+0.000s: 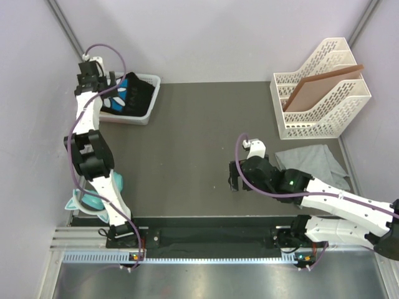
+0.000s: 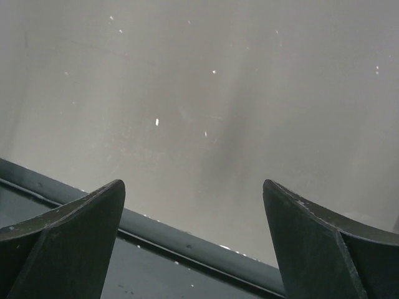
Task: Fold and stack the t-shirts
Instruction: Grab crumpled tshirt from bin with the left arm, then move the tshirt to the center of the board
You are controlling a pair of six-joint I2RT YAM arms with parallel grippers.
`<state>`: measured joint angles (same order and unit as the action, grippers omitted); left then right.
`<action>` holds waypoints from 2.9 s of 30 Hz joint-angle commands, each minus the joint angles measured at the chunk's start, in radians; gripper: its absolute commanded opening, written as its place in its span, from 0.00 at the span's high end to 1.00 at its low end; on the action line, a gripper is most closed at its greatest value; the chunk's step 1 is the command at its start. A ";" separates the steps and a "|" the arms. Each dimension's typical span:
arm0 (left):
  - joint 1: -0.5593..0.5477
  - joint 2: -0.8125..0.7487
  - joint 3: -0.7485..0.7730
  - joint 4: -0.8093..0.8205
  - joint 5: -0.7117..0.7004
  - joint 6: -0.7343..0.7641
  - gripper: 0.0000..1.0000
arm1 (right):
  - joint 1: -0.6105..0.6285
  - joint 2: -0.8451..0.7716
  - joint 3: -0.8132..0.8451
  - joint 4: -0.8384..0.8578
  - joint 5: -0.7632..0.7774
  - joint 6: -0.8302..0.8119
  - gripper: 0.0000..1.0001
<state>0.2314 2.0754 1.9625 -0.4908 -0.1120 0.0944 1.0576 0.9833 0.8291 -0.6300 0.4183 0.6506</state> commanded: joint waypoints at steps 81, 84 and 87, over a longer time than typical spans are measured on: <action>-0.797 -0.804 -0.757 -0.299 0.355 -0.088 0.01 | 0.015 -0.144 0.187 -0.269 0.133 0.055 0.14; -0.733 -0.821 -0.720 -0.267 0.318 -0.090 0.01 | 0.018 -0.075 0.121 -0.212 0.021 0.047 0.17; -0.653 -0.842 -0.714 -0.242 0.331 -0.088 0.01 | 0.031 -0.031 0.047 -0.123 -0.053 0.067 0.18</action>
<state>-0.5018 1.2888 1.1976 -0.8291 0.2611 0.0231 1.0588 0.8909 0.9634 -0.8787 0.5255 0.7250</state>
